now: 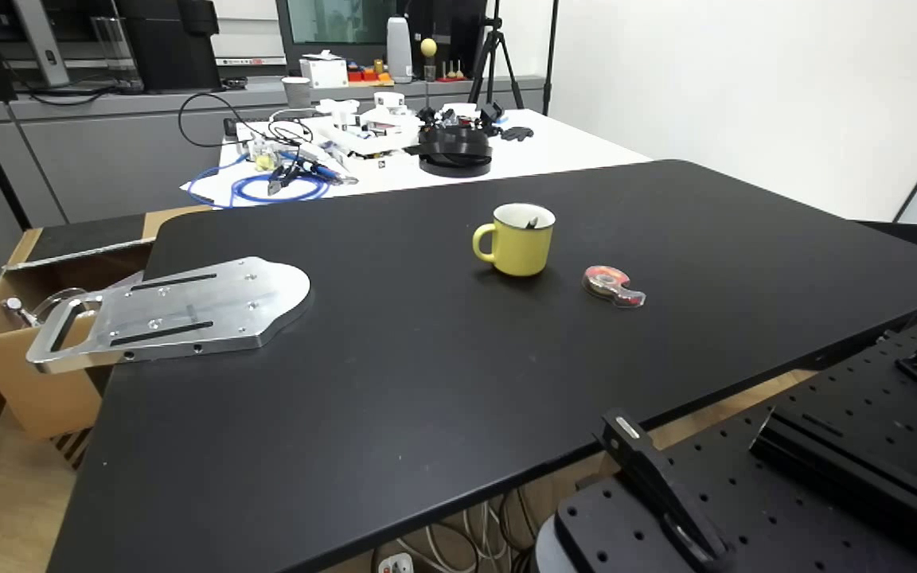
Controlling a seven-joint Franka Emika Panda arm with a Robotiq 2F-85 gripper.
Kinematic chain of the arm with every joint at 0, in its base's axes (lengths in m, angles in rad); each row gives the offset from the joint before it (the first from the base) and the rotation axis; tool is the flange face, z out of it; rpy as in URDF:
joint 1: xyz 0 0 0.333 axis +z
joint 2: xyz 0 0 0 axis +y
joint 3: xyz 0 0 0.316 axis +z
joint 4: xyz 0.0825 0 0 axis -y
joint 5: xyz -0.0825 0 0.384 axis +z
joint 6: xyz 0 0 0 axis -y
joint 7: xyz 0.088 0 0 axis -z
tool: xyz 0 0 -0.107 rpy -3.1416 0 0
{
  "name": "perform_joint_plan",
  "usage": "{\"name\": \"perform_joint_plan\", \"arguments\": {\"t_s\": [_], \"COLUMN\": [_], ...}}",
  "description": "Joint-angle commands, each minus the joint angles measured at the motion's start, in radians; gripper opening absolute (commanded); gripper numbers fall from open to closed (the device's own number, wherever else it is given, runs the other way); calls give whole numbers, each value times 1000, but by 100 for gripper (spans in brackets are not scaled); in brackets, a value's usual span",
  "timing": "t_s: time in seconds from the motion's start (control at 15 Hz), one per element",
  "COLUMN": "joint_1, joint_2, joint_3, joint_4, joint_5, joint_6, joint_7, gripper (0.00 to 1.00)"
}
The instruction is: Remove the pen from the mug.
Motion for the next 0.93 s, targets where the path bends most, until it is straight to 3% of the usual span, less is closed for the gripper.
{"name": "perform_joint_plan", "arguments": {"t_s": [0.0,0.13,0.2,0.87], "joint_1": [-14,-20,-16,-15], "joint_2": [69,88,75,104], "joint_3": [-14,-18,-12,-10], "joint_4": [17,18,1,3], "joint_5": [-20,-37,-18,-17], "joint_6": [-3,-66,-18,-41], "joint_7": [-33,-98,-71,-107], "gripper": [100,100,100,100]}}
